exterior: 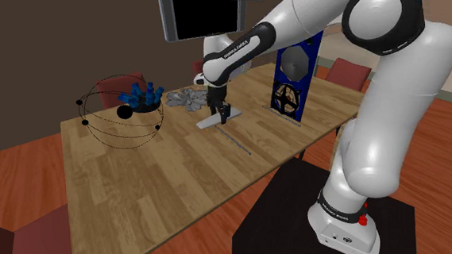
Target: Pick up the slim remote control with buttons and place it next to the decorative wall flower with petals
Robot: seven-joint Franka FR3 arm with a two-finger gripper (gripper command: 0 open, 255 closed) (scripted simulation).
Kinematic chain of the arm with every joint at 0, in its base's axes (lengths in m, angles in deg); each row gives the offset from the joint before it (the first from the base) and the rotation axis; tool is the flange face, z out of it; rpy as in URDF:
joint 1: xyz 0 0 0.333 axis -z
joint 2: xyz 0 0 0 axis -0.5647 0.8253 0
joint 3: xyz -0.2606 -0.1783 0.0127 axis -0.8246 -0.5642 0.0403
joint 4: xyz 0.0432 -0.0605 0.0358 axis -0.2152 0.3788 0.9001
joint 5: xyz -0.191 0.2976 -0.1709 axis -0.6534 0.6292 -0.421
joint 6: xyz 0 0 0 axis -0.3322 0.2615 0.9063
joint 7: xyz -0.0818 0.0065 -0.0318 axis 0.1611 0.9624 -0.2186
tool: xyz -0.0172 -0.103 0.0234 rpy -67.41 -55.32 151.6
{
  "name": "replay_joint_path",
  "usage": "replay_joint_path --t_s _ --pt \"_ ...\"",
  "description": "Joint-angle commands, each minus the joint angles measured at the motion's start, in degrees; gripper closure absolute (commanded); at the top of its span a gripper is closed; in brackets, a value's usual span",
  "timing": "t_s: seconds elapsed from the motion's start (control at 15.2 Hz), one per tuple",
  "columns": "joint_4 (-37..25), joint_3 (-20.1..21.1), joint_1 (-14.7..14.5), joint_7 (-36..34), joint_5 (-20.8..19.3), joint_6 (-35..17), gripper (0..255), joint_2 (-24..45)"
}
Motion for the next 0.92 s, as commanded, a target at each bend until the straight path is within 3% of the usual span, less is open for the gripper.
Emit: replay_joint_path --t_s 0.0,0.86 --pt "-2.1 -1.3 1.3 3.2 0.7 0.4 255 1.7" --pt "-23.8 -6.4 12.4 22.1 8.5 6.5 255 18.8"
